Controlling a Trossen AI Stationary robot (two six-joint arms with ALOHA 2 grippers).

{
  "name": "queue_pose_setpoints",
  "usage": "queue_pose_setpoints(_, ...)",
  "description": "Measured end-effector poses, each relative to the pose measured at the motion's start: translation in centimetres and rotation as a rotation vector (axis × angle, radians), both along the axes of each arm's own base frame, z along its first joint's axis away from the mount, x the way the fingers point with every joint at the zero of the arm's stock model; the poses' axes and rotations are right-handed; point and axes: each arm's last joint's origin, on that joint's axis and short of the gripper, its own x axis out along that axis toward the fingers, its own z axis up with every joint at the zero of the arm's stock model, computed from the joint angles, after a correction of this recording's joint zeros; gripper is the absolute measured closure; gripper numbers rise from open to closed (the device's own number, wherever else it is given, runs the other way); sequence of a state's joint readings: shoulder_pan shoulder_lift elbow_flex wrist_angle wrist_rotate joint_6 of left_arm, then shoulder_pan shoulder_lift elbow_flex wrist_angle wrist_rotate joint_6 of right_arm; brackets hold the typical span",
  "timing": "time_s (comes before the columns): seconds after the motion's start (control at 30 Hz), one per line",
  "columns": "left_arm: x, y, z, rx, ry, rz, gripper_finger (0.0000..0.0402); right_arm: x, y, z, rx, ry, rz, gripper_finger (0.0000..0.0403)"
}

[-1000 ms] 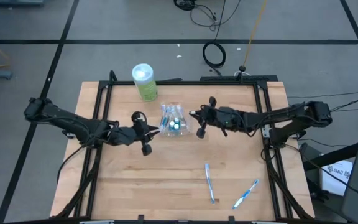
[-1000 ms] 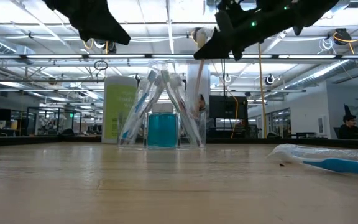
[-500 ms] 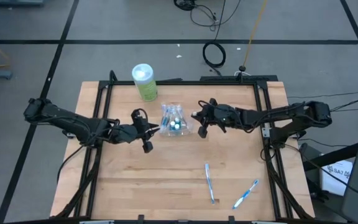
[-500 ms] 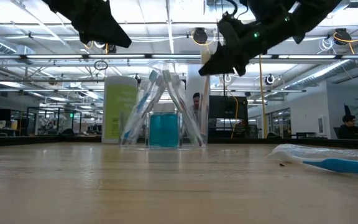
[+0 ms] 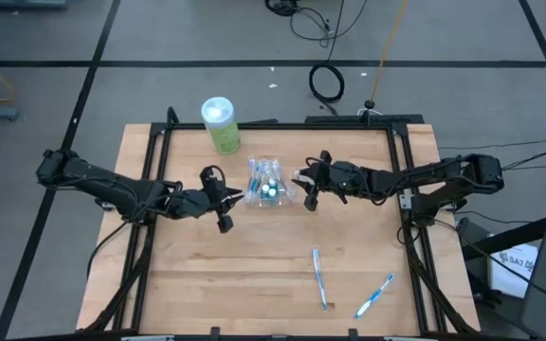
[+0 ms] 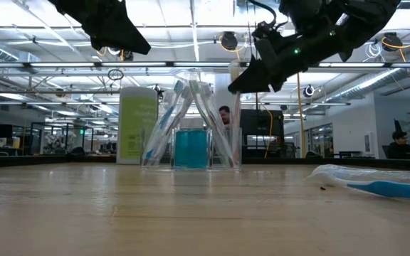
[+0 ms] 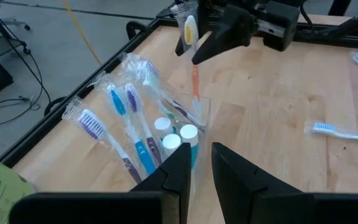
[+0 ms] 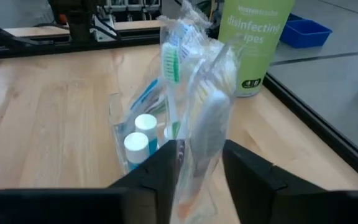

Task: Pick & Place toothbrushing station
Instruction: Put the orange toothbrush into the transparent organizer, then put the left blue toothbrush into the transparent organizer

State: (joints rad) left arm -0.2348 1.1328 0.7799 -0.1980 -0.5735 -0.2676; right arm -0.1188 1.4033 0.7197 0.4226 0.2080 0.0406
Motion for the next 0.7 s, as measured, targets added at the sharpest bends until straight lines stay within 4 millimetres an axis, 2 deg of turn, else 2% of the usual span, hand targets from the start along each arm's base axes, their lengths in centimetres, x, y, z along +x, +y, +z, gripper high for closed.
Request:
queue_pose_setpoints(0.17, 0.0, 0.0, 0.0, 0.001, 0.001, 0.0, 0.0332, 0.0, 0.0, 0.0, 0.0, 0.002, 0.0, 0.0232)
queue_pose_setpoints(0.3, 0.0, 0.0, 0.0, 0.002, 0.003, -0.001, 0.0332, -0.1, 0.1, 0.1, 0.001, 0.002, 0.002, 0.0207)
queue_pose_setpoints(0.5, -0.1, 0.0, -0.2, 0.004, 0.018, 0.001, 0.0332, -0.7, 1.1, 1.6, -0.067, -0.028, 0.033, 0.0198)
queue_pose_setpoints(0.7, -0.1, 0.0, -0.2, 0.003, 0.022, 0.002, 0.0332, -2.3, 3.2, 3.5, -0.133, -0.033, -0.011, 0.0203)
